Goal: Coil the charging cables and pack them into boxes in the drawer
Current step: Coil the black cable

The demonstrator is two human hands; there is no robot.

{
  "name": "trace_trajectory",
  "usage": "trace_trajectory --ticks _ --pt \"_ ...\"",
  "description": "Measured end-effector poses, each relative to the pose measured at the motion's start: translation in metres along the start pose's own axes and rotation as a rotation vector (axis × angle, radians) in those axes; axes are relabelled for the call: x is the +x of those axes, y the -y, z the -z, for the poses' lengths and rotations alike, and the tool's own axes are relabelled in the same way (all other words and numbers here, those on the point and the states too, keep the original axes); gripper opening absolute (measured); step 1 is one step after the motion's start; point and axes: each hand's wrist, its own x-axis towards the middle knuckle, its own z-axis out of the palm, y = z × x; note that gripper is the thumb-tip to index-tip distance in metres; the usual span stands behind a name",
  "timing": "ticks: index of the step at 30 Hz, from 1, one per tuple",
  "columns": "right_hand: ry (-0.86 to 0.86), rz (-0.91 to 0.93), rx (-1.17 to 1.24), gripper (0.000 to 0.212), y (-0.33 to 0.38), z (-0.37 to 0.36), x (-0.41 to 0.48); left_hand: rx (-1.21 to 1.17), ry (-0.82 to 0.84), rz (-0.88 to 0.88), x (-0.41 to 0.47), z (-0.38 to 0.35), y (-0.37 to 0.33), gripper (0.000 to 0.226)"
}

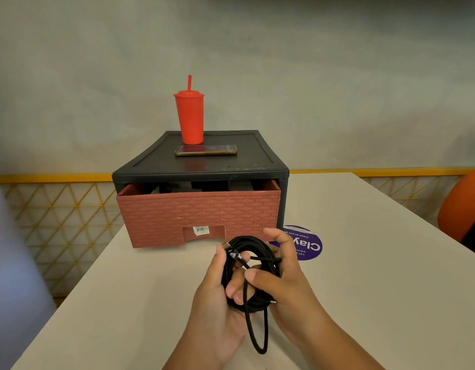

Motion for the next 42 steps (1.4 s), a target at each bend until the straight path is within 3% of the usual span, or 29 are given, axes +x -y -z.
trace_trajectory --ticks 6,8,12,16,19,27,30,35,39,42 --pt "-0.059 0.076 -0.375 0.02 0.007 0.001 0.0 0.143 -0.003 -0.056 -0.007 -0.005 -0.001 0.03" --pt "-0.084 0.051 -0.397 0.014 0.01 0.002 0.0 0.182 0.013 -0.063 -0.008 -0.006 0.001 0.03" --pt "-0.171 0.114 -0.585 0.025 0.011 0.003 0.001 0.258 0.013 -0.075 -0.001 0.0 0.005 0.038" --pt "-0.195 0.291 -0.722 0.003 0.015 -0.002 -0.002 0.265 -0.02 -0.152 0.005 0.003 0.001 0.044" --pt "-0.081 0.372 -0.637 0.003 0.023 -0.006 -0.01 0.326 -0.054 -0.263 0.013 0.011 -0.011 0.037" --pt "-0.133 0.447 -0.464 0.016 0.041 -0.005 -0.013 0.68 -0.119 -0.407 0.015 0.019 -0.026 0.022" --pt "-0.13 0.463 -0.401 0.019 0.047 -0.007 -0.017 0.68 -0.111 -0.454 0.012 0.018 -0.029 0.03" --pt "-0.11 0.479 -0.277 0.037 0.056 -0.01 -0.019 0.712 -0.08 -0.476 0.012 0.02 -0.037 0.022" --pt "-0.101 0.518 -0.217 0.029 0.059 -0.008 -0.019 0.843 -0.13 -0.44 0.011 0.013 -0.025 0.023" --pt "-0.112 0.546 -0.189 0.025 0.064 -0.003 -0.019 1.002 -0.071 -0.449 0.012 0.013 -0.016 0.023"
